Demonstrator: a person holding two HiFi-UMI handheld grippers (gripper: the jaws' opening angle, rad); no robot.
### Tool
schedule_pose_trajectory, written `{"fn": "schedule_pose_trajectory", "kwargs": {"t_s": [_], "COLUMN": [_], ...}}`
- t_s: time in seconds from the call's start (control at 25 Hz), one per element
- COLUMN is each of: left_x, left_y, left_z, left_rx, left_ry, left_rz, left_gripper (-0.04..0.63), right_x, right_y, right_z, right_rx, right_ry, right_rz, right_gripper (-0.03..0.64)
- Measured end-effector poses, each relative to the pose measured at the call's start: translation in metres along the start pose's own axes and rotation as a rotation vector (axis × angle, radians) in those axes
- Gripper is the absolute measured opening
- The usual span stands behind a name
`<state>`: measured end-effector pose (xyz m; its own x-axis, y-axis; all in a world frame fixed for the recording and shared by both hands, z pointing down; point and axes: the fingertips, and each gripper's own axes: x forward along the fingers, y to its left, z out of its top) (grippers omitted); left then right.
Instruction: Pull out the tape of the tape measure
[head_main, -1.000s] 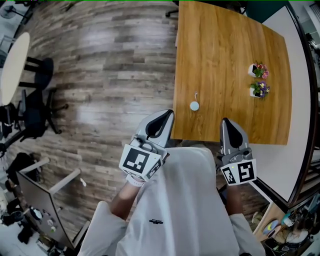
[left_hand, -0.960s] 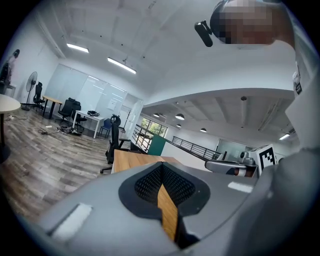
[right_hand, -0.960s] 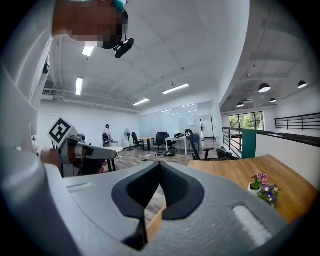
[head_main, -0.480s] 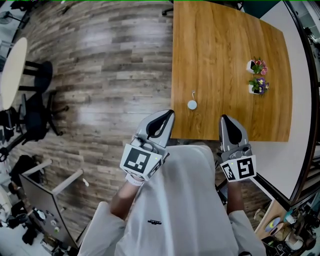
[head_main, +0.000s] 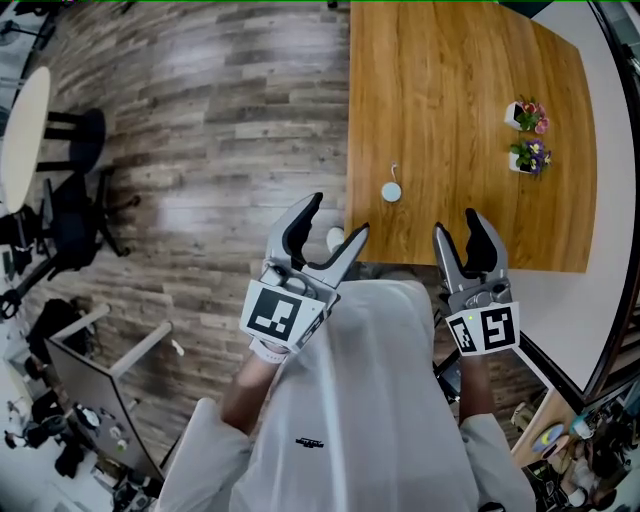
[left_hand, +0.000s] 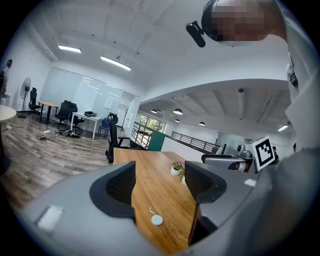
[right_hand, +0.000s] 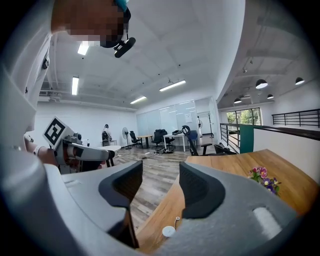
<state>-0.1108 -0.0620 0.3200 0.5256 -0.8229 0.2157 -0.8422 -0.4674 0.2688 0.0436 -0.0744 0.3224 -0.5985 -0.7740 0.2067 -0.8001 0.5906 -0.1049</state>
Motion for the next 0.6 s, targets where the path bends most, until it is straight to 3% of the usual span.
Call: {"fn": "schedule_pose_trajectory", "kwargs": {"t_s": [0.28, 0.6], "left_x": [0.011, 0.036], "left_y": [-0.004, -0.007], "left_z": [-0.011, -0.047], "left_rx": [0.053, 0.155], "left_ry": [0.012, 0.108], "left_rz": [-0.034, -0.071], "left_gripper": [0.334, 0.345], "right_x": [0.006, 0.012], "right_y": [-0.003, -0.007], "right_z": [-0.014, -0.024], "right_rx": [0.007, 0.007], "right_ry": [0.041, 0.068], "right_rz": [0.018, 0.034], "right_gripper": [0.247, 0.247]}}
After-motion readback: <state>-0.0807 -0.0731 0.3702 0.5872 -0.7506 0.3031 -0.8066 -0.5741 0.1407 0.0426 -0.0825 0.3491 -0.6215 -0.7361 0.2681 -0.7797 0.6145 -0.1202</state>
